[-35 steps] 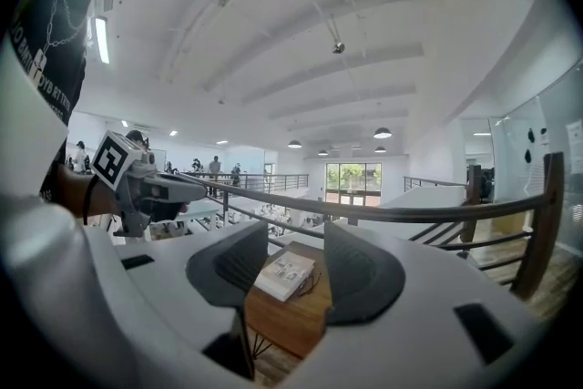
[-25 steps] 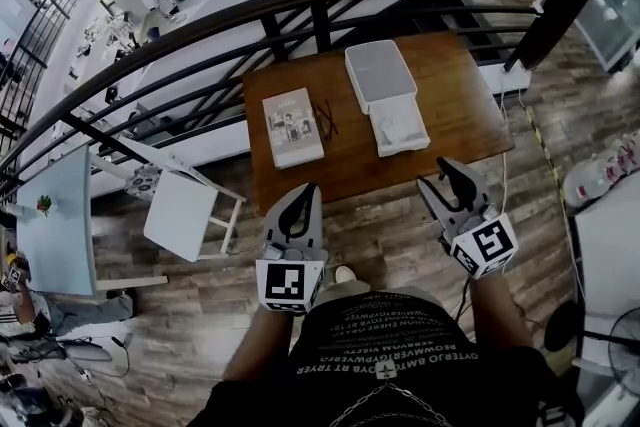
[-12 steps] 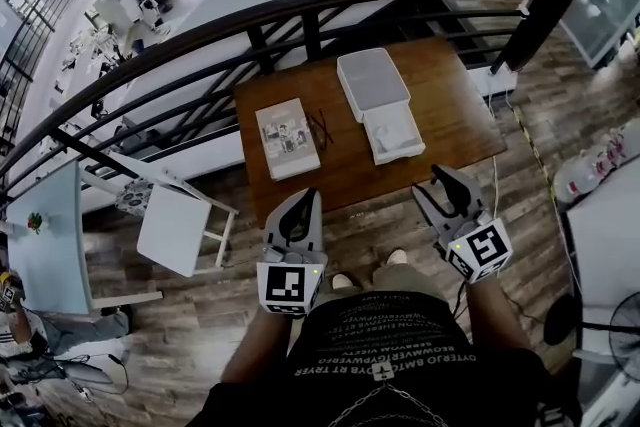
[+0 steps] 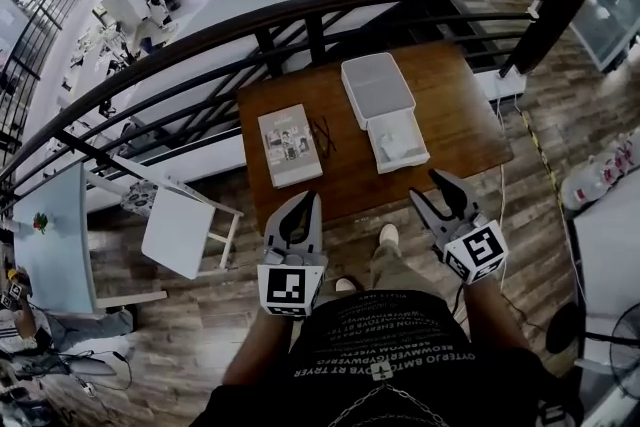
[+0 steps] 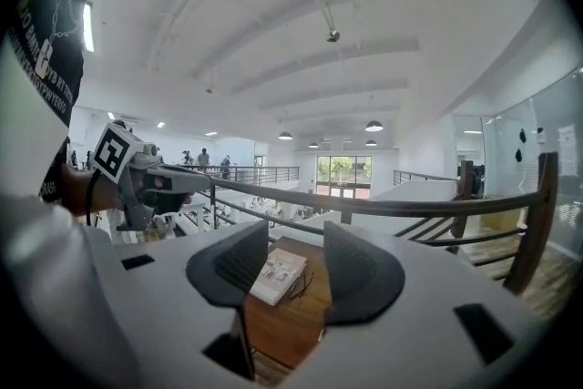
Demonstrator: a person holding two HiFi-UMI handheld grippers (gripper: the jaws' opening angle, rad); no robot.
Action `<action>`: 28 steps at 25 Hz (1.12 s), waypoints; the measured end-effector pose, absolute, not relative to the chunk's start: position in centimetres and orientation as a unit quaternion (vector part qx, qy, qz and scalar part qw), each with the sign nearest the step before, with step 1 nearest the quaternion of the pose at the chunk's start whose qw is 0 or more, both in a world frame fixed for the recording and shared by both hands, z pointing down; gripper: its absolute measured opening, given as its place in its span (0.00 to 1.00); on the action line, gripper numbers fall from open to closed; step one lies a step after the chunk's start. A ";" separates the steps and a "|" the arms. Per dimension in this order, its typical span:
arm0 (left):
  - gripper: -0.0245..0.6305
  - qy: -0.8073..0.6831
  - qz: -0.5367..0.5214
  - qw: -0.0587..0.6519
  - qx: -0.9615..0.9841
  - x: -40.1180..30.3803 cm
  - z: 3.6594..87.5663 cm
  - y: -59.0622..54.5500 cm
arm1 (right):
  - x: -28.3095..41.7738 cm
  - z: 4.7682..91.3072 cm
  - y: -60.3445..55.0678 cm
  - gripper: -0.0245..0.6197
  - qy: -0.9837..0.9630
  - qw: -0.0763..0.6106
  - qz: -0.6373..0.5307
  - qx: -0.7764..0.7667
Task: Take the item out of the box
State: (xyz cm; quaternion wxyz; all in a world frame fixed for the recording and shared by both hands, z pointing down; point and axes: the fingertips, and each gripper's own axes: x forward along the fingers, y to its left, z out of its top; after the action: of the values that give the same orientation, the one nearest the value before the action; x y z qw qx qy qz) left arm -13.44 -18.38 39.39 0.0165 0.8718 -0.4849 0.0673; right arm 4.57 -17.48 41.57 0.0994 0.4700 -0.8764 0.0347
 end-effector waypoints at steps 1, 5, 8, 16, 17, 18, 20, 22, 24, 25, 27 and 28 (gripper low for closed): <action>0.05 -0.487 0.069 0.017 0.870 -13.2 39.4 -18.9 | 4.8 41.7 -18.2 0.30 -0.878 0.098 0.035 0.467; 0.05 -0.493 0.076 0.018 0.867 -12.1 39.9 -21.1 | 5.9 43.5 -21.0 0.30 -0.880 0.104 0.052 0.460; 0.05 -0.490 0.080 0.013 0.868 -10.8 40.2 -23.0 | 6.6 43.9 -23.9 0.30 -0.885 0.098 0.048 0.453; 0.05 -0.490 0.095 0.021 0.866 -8.2 42.0 -28.2 | 9.2 47.4 -30.3 0.30 -0.884 0.115 0.071 0.447; 0.05 -0.490 0.097 0.023 0.866 -7.8 42.2 -28.7 | 9.3 47.9 -30.8 0.30 -0.885 0.120 0.076 0.444; 0.05 -0.489 0.100 0.027 0.866 -7.6 42.5 -29.2 | 9.5 48.5 -31.4 0.30 -0.885 0.124 0.080 0.442; 0.05 -0.489 0.104 0.032 0.866 -7.1 43.0 -30.2 | 9.9 50.0 -32.5 0.30 -0.884 0.132 0.090 0.439; 0.05 -0.489 0.104 0.031 0.865 -6.5 43.3 -31.2 | 10.5 51.7 -33.6 0.30 -0.883 0.142 0.102 0.436; 0.05 -0.492 0.108 0.036 0.863 -6.0 43.6 -32.1 | 11.2 53.3 -34.5 0.29 -0.881 0.152 0.116 0.432; 0.05 -0.493 0.110 0.039 0.862 -5.7 43.8 -32.5 | 11.4 54.2 -34.8 0.29 -0.881 0.158 0.123 0.429; 0.05 -0.494 0.116 0.044 0.860 -5.4 44.3 -33.1 | 11.8 55.9 -35.5 0.29 -0.879 0.169 0.135 0.424; 0.05 -0.495 0.118 0.046 0.859 -5.3 44.5 -33.5 | 11.9 56.8 -35.9 0.29 -0.879 0.176 0.141 0.421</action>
State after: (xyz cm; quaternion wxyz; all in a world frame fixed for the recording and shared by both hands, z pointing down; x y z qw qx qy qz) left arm -5.26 -33.47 44.50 0.0461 0.8595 -0.4951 0.1184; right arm 11.88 -35.87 56.82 0.1761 0.4207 -0.8787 0.1409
